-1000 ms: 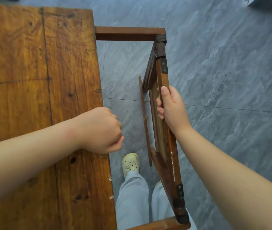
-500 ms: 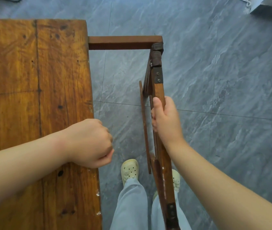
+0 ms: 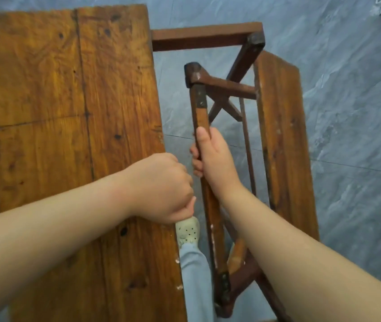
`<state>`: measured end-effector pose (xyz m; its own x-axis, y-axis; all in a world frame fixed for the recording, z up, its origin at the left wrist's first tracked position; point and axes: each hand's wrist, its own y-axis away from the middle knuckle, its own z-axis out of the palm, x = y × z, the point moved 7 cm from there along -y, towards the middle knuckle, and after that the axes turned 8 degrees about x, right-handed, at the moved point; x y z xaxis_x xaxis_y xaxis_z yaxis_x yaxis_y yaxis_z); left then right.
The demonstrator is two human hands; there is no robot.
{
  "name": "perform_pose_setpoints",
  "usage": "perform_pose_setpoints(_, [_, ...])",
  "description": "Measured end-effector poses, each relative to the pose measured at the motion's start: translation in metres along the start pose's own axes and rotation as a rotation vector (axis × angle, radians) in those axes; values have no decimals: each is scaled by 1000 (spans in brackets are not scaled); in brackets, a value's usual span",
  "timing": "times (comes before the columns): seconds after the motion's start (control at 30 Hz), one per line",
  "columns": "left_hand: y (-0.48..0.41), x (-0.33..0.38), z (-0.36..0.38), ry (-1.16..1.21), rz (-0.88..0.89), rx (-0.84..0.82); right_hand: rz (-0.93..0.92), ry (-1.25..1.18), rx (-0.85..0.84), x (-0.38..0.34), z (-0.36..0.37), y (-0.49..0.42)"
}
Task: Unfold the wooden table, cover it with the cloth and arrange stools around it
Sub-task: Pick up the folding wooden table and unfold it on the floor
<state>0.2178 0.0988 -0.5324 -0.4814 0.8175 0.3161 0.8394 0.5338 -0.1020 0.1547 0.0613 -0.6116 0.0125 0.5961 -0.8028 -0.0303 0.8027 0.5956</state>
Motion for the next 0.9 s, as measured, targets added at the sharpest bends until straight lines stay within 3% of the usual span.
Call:
perform_pose_setpoints(0.63, [-19,14,24,55,23,-66,-104,85,-2,-5,-34,0])
perform_pose_setpoints(0.9, [-30,15,27,75,22,-68,-86,285,-144,-11,-52,-4])
